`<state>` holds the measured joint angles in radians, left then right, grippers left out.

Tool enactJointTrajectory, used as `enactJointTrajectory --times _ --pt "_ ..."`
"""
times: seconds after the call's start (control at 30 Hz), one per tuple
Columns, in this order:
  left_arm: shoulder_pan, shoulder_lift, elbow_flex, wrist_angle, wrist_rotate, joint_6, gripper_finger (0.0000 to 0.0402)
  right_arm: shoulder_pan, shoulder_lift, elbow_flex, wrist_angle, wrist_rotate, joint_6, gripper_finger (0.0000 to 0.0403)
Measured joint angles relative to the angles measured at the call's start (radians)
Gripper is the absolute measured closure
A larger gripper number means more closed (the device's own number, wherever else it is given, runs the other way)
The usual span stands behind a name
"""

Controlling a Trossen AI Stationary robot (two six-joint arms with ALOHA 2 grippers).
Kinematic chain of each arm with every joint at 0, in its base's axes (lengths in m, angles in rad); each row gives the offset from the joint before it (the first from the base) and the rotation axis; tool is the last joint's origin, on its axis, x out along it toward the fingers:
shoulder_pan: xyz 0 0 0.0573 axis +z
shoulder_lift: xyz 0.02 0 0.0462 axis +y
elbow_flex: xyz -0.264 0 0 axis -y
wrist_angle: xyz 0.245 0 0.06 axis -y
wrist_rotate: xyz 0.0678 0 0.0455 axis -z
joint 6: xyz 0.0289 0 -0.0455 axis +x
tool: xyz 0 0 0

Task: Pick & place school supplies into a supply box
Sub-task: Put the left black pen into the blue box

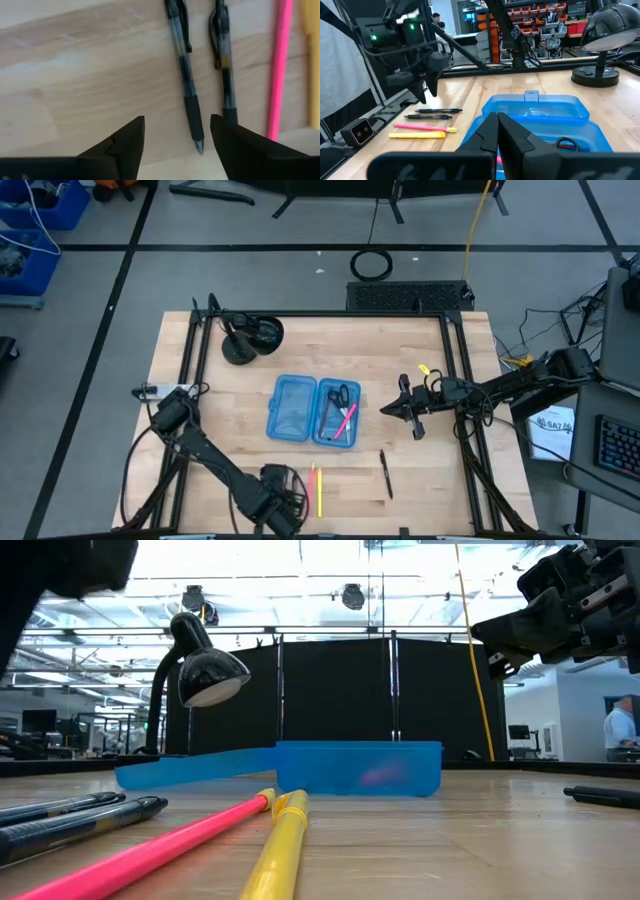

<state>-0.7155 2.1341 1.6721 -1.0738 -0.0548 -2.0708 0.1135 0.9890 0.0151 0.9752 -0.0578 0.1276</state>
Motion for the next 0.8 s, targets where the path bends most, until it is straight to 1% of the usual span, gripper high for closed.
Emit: enactJointTrajectory --times 0.13,0.27,0.5,0.63,0.8 --pt "0.011 0.000 -0.047 0.078 0.004 0.005 0.0198 0.000 0.000 0.000 0.000 0.000 0.000 0.0399" --pt "0.019 0.000 -0.084 0.112 0.016 0.021 0.0215 0.000 0.000 0.000 0.000 0.000 -0.008 0.0399" --pt "0.057 -0.003 -0.134 0.207 0.046 0.081 0.0230 0.000 0.000 0.000 0.000 0.000 -0.009 0.0399" --pt "0.079 -0.004 -0.143 0.213 0.084 0.126 0.0239 0.000 0.000 0.000 -0.001 0.000 -0.011 0.0399" --pt "0.074 -0.007 -0.178 0.212 0.134 0.138 0.0270 0.000 0.000 0.000 -0.006 0.000 -0.010 0.0399"
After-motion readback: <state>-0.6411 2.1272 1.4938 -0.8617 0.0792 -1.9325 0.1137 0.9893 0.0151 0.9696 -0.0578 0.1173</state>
